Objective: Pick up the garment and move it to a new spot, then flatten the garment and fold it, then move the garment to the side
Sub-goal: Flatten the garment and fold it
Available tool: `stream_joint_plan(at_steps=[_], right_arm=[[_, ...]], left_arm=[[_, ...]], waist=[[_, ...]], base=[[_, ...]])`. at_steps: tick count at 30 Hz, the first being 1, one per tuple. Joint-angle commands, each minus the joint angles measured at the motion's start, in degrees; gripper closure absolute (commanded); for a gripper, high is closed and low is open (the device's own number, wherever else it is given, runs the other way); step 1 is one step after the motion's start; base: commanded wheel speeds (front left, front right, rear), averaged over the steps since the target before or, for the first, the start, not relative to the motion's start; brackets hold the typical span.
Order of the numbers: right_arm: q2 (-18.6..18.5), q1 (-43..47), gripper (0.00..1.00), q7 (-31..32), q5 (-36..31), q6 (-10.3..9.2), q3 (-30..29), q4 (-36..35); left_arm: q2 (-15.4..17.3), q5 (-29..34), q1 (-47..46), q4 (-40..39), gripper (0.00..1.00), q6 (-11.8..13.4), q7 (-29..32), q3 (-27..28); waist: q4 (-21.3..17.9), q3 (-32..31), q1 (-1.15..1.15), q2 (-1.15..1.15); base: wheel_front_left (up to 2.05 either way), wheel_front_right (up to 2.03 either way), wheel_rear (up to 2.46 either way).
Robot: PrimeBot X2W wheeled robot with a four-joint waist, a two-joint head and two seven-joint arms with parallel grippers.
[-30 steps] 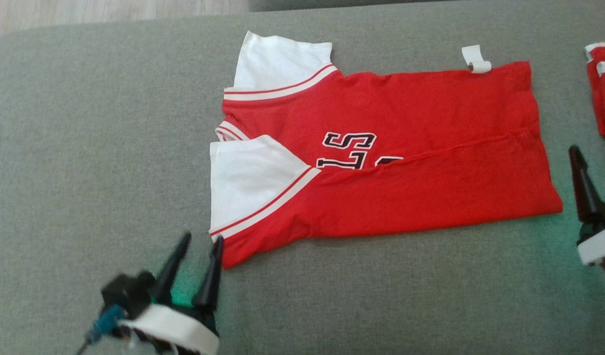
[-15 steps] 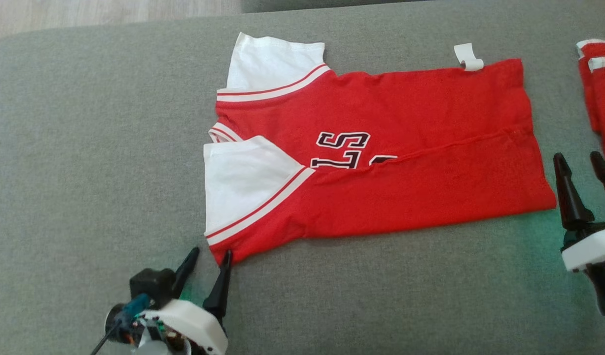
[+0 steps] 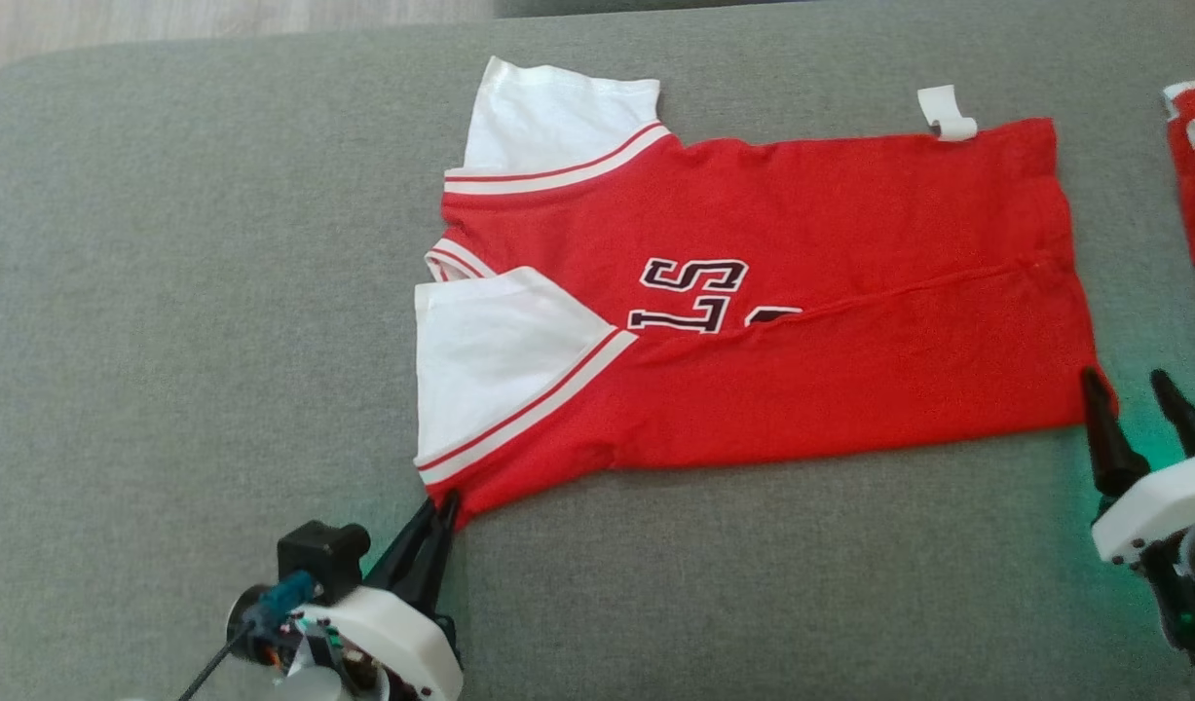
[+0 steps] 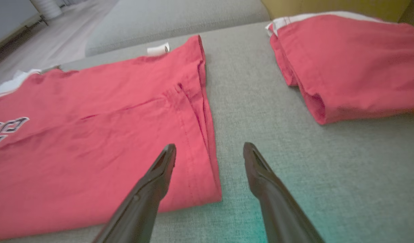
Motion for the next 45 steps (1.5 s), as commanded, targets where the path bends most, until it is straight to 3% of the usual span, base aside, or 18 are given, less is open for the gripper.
stream_joint_plan(at_steps=[1, 6, 7, 8, 9, 10, 11, 21, 31, 39, 40, 41, 42, 43, 45], right_arm=[[-0.7, -1.5, 0.0, 1.1, -1.4, -0.05, 0.4, -0.7], [0.3, -1.5, 0.0, 5.1, -1.8, -0.05, 0.4, 0.6], [0.4, -1.4, 0.09, 6.1, -1.7, -0.05, 0.6, 0.8], [0.5, -1.2, 0.37, 7.2, -1.3, -0.05, 0.8, 1.0], [0.5, -1.0, 0.58, 8.2, -0.9, -0.05, 1.1, 1.0], [0.5, -0.9, 0.9, 9.0, -0.4, -0.05, 1.2, 1.0], [0.4, -0.7, 1.0, 9.6, -0.1, -0.05, 1.4, 0.8], [-1.9, 3.2, 1.0, 10.0, 2.6, -0.05, -0.7, -3.0], [-6.6, 13.1, 1.0, 12.3, 5.8, -0.05, -4.7, -11.3], [-6.5, 17.1, 1.0, 13.2, 3.7, -0.05, -7.9, -13.0], [-6.0, 17.1, 0.7, 13.1, 3.2, -0.05, -8.2, -12.8], [-5.6, 16.9, 0.09, 12.8, 2.8, -0.05, -8.5, -12.8], [-5.2, 16.8, 0.0, 12.2, 2.2, -0.05, -8.8, -13.0], [-5.0, 16.5, 0.0, 11.4, 1.6, -0.05, -9.2, -13.2], [-4.7, 16.1, 0.0, 10.0, 0.3, -0.05, -9.6, -13.9]], left_arm=[[1.6, 0.8, -1.5, -1.1, 1.0, -0.2, 0.1, 1.2], [2.0, 1.0, -1.9, -1.8, 1.0, -0.4, 0.1, 1.0], [2.0, 0.9, -1.9, -1.8, 1.0, -0.5, 0.1, 0.9], [2.1, 0.9, -1.9, -1.8, 1.0, -0.5, 0.2, 0.8], [2.1, 0.8, -1.8, -1.8, 1.0, -0.6, 0.2, 0.8], [2.2, 0.8, -1.8, -1.8, 1.0, -0.6, 0.2, 0.8], [2.3, 0.7, -1.7, -1.8, 1.0, -0.7, 0.2, 0.7], [4.7, 0.7, -0.5, -3.4, 1.0, -1.1, 0.9, 0.3], [10.4, 0.1, 6.3, -15.6, 1.0, 1.6, 6.9, -1.8], [9.4, -0.7, 8.2, -19.9, 1.0, 3.0, 10.4, -4.1], [9.0, -0.8, 8.0, -19.7, 1.0, 2.9, 10.7, -4.3], [8.7, -1.1, 7.9, -19.3, 0.97, 2.9, 11.2, -4.6], [8.4, -1.4, 7.8, -18.9, 0.4, 2.8, 11.9, -4.8], [8.2, -1.4, 7.5, -18.8, 0.0, 2.7, 12.3, -5.0], [8.0, -1.6, 6.6, -19.0, 0.0, 2.7, 12.9, -5.0]], waist=[[0.5, 0.1, 0.0, 0.0], [1.1, 0.1, 0.0, 0.0], [1.1, 0.0, 0.0, 0.0], [1.2, -0.1, 0.0, 0.0], [1.2, -0.3, 0.0, 0.0], [1.1, -0.4, 0.0, 0.0], [1.1, -0.5, 0.0, 0.0], [0.9, -2.6, 0.0, 0.0], [0.0, -4.7, 0.0, 0.0], [0.1, -4.2, 0.0, 0.0], [0.1, -4.0, 0.0, 0.0], [0.2, -3.8, 0.0, 0.0], [0.3, -3.7, 0.0, 0.0], [0.3, -3.5, 0.0, 0.0], [0.4, -3.3, 0.0, 0.0]], base=[[0.0, 0.0, 0.0], [0.0, 0.0, 0.0], [0.0, 0.0, 0.0], [0.0, 0.0, 0.0], [0.0, 0.0, 0.0], [0.0, 0.0, 0.0], [0.0, 0.0, 0.0], [0.0, 0.0, 0.0], [0.0, 0.0, 0.0], [0.0, 0.0, 0.0], [0.0, 0.0, 0.0], [0.0, 0.0, 0.0], [0.0, 0.0, 0.0], [0.0, 0.0, 0.0], [0.0, 0.0, 0.0]])
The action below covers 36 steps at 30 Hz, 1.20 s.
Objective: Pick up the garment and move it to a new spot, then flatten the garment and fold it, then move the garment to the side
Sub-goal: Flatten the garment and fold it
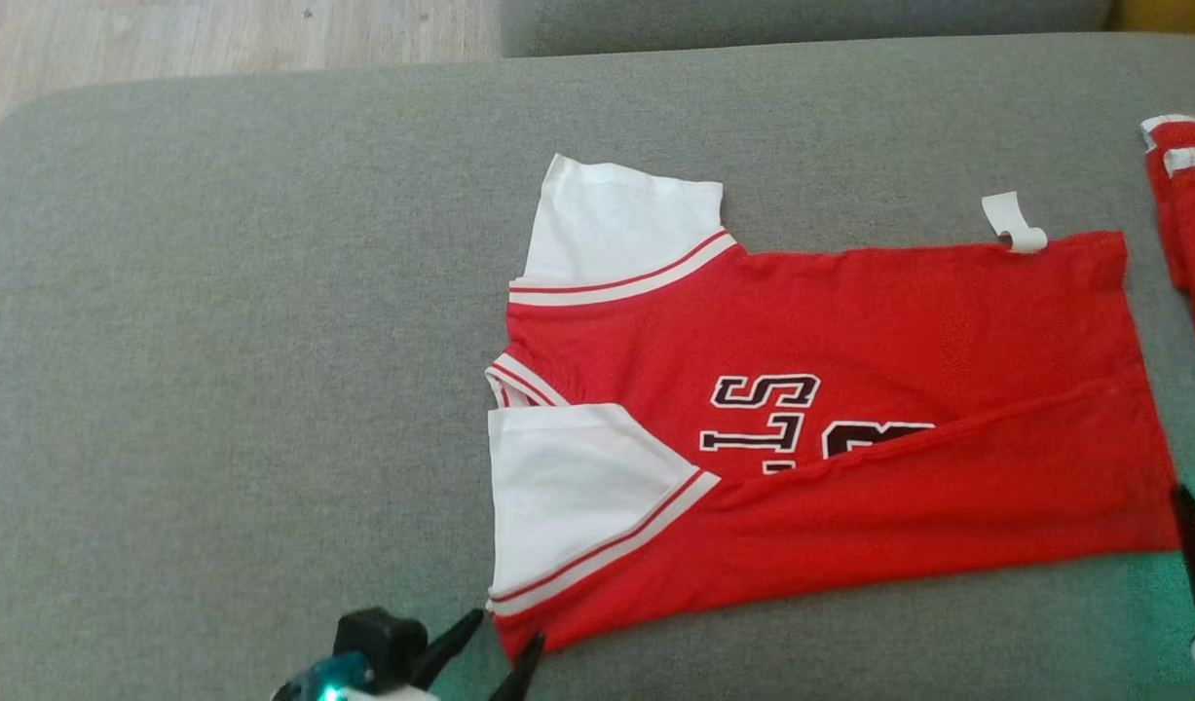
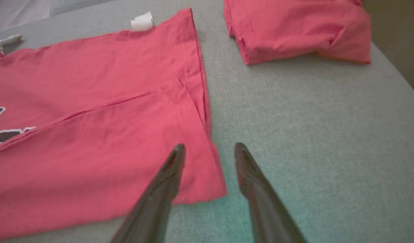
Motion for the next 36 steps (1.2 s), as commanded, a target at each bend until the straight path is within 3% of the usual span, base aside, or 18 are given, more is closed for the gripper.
stream_joint_plan(at_steps=[1, 5, 8, 11, 12, 17, 23, 30, 36], right_arm=[[-1.8, -1.2, 0.0, -1.3, -0.7, -0.05, -0.3, -2.3], [-1.6, -2.3, 0.0, -3.5, -2.4, -0.05, -1.6, -4.9], [-1.4, -3.8, 0.0, -4.4, -3.0, -0.05, -2.0, -7.4], [-1.2, -5.3, 0.0, -4.5, -3.9, -0.05, -2.0, -10.2], [-1.2, -5.3, 0.0, -4.5, -3.9, -0.05, -2.0, -10.2], [-1.4, -8.8, 0.0, -3.4, -4.8, -0.05, -1.6, -14.1], [-0.6, -12.5, 0.0, -2.9, -5.3, -0.05, -0.7, -16.1], [0.4, -14.1, 0.0, -3.7, -5.1, -0.05, -0.2, -15.7], [1.2, -15.0, 0.0, -4.4, -4.8, -0.05, 0.3, -15.1]], left_arm=[[1.0, -0.2, -3.3, -1.9, 0.0, 0.0, 0.0, 1.7], [4.2, 0.5, -8.9, -6.9, 0.0, -0.5, 2.6, 4.1], [6.8, 2.1, -18.0, -11.5, 0.0, -1.5, 5.6, 7.5], [7.1, 2.5, -29.7, -11.9, 0.0, -4.0, 10.1, 9.9], [7.1, 2.5, -29.7, -11.9, 0.0, -4.0, 10.1, 9.9], [4.3, 1.4, -47.7, -0.7, 0.0, -9.4, 20.9, 9.4], [-1.3, 0.9, -62.7, 18.0, 0.0, -12.3, 27.3, 7.8], [-3.9, 0.6, -68.3, 29.6, 0.0, -13.5, 28.0, 6.2], [-4.0, 1.2, -70.5, 34.4, 0.0, -14.1, 26.5, 4.4]], waist=[[0.0, 0.2, 0.0, 0.0], [0.1, 1.7, 0.0, 0.0], [0.2, 4.3, 0.0, 0.0], [0.2, 7.6, 0.0, 0.0], [0.2, 7.6, 0.0, 0.0], [-1.7, 13.4, 0.0, 0.0], [-5.6, 19.0, 0.0, 0.0], [-7.9, 21.5, 0.0, 0.0], [-9.0, 22.2, 0.0, 0.0]], base=[[0.0, 0.0, 0.0], [0.0, 0.0, 0.0], [0.0, 0.0, 0.0], [0.0, 0.0, 0.0], [0.0, 0.0, 0.0], [0.0, 0.0, 0.0], [0.0, 0.0, 0.0], [0.0, 0.0, 0.0], [0.0, 0.0, 0.0]])
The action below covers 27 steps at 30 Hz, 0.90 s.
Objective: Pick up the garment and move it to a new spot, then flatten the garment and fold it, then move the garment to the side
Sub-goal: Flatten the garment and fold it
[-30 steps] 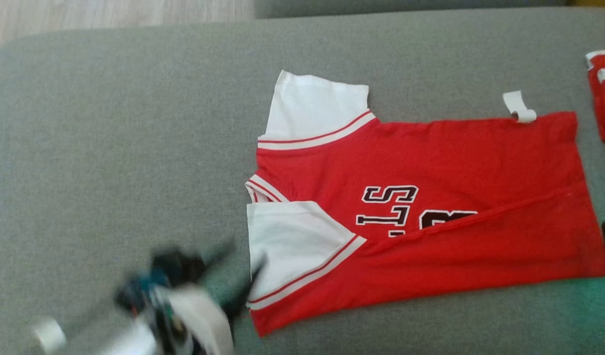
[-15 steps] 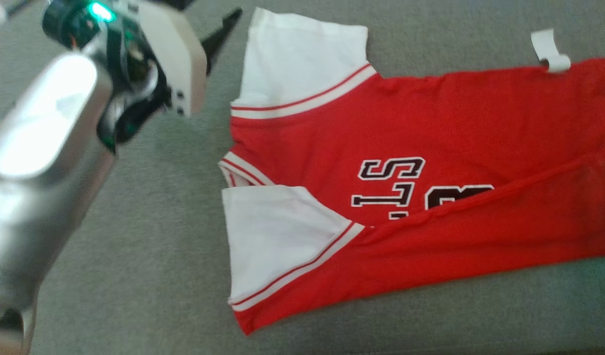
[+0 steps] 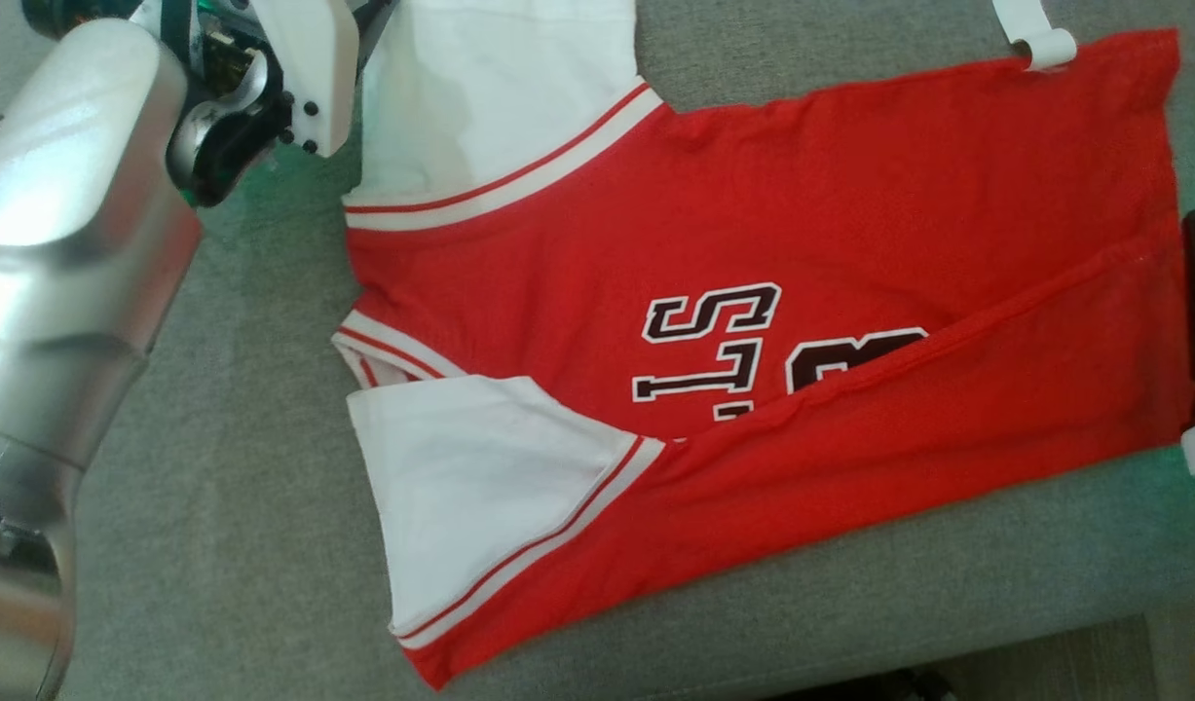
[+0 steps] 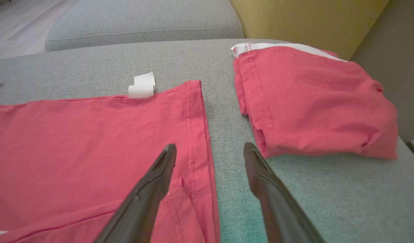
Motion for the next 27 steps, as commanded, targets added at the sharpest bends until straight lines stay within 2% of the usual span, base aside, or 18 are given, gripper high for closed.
stream_joint_plan(at_steps=[1, 8, 10, 11, 12, 13, 20, 27], right_arm=[[-1.2, 0.4, 0.0, -0.7, 0.1, -0.05, 0.5, -1.2], [-0.8, 0.3, 0.0, -1.3, 0.1, -0.05, 0.3, -0.7], [-0.7, 0.3, 0.0, -1.4, 0.1, -0.05, 0.2, -0.6], [-0.7, 0.3, 0.0, -1.4, 0.1, -0.05, 0.2, -0.6], [-0.6, 0.3, 0.0, -1.5, 0.0, -0.05, 0.1, -0.5], [-0.6, 0.2, 0.0, -1.5, 0.0, -0.05, 0.0, -0.6], [-1.1, -2.1, 0.0, -0.1, 0.1, -0.05, 0.8, -0.8], [-3.5, -10.2, 0.0, 10.9, 0.8, -0.05, 3.0, 3.0]], left_arm=[[1.8, 0.2, -3.6, -0.7, 0.0, -0.2, -0.2, 1.3], [1.9, -0.1, -4.4, 1.4, 0.0, -0.3, 0.1, -1.3], [1.8, -0.9, -4.3, 1.6, 0.51, -0.4, 0.8, -1.9], [1.9, -1.3, -4.2, 1.5, 0.67, -0.4, 1.3, -2.3], [1.9, -1.8, -4.1, 1.3, 0.9, -0.4, 1.9, -2.9], [2.1, -2.4, -4.0, 1.0, 1.0, -0.4, 2.6, -3.5], [3.3, -4.4, -4.3, -2.6, 1.0, -0.4, 0.1, -6.2], [4.6, -6.8, -5.3, -7.7, 1.0, -0.4, -5.1, -10.1]], waist=[[-0.3, 0.2, -0.01, 0.0], [-1.0, 0.4, -0.01, 0.0], [-1.1, 0.4, -0.01, 0.0], [-1.2, 0.4, -0.01, 0.0], [-1.2, 0.4, -0.01, 0.0], [-1.2, 0.3, -0.01, 0.0], [-0.6, -1.1, -0.01, 0.0], [0.9, -3.1, -0.01, 0.0]], base=[[0.0, 0.0, 0.0], [0.0, 0.0, 0.0], [0.0, 0.0, 0.0], [0.0, 0.0, 0.0], [0.0, 0.0, 0.0], [0.0, 0.0, 0.0], [0.0, 0.0, 0.0], [0.0, 0.0, 0.0]])
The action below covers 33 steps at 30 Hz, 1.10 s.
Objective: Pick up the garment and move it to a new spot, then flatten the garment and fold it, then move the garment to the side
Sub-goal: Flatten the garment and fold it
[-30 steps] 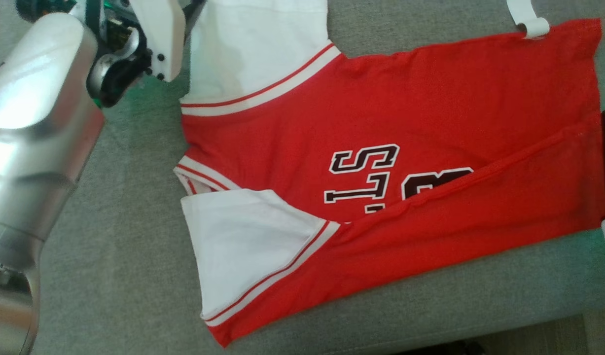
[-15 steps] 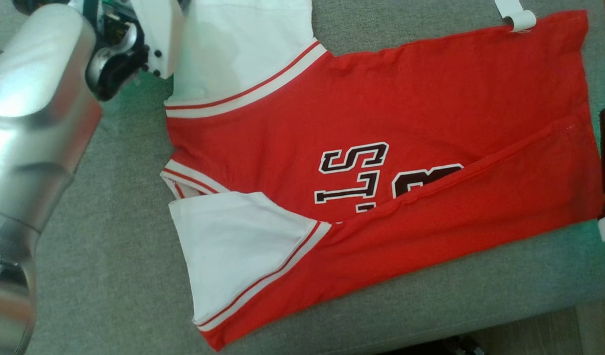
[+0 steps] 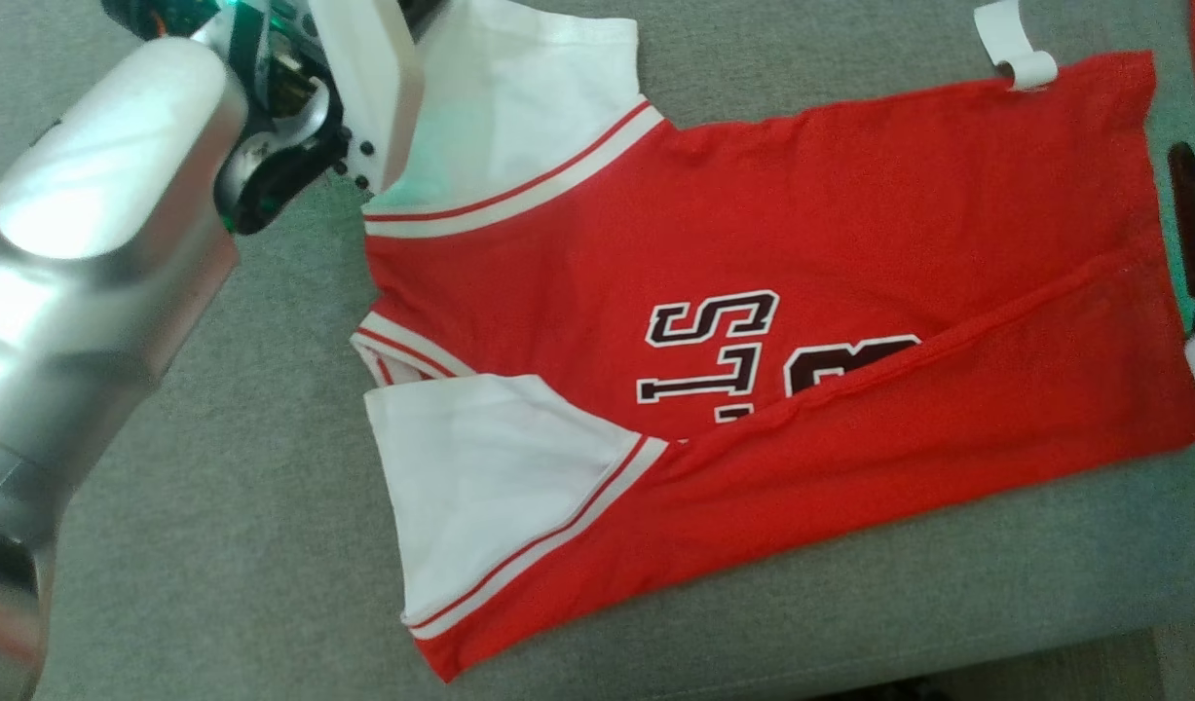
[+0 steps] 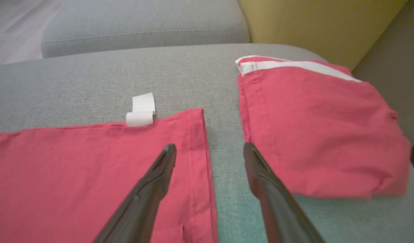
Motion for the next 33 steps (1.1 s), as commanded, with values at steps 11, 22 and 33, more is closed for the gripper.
stream_joint_plan(at_steps=[11, 22, 33], right_arm=[[-3.2, -13.6, 0.0, 8.8, 1.7, -0.05, 6.0, 11.7], [-4.5, -17.7, 0.0, 7.3, 2.8, -0.05, 8.8, 16.7], [-5.5, -19.3, 0.51, 7.2, 4.0, -0.05, 11.0, 18.6]], left_arm=[[2.6, -2.5, -5.2, -4.2, 1.0, 0.1, -1.5, -3.1], [3.3, -4.7, -6.7, -3.7, 1.0, 0.1, -3.5, -6.1], [3.5, -6.6, -8.3, -2.5, 1.0, 0.1, -4.6, -8.3]], waist=[[2.5, -0.3, 0.0, 0.0], [2.8, 0.1, 0.0, 0.0], [3.4, 0.4, 0.0, 0.0]], base=[[0.0, 0.0, 0.0], [0.0, 0.0, 0.0], [0.0, 0.0, 0.0]])
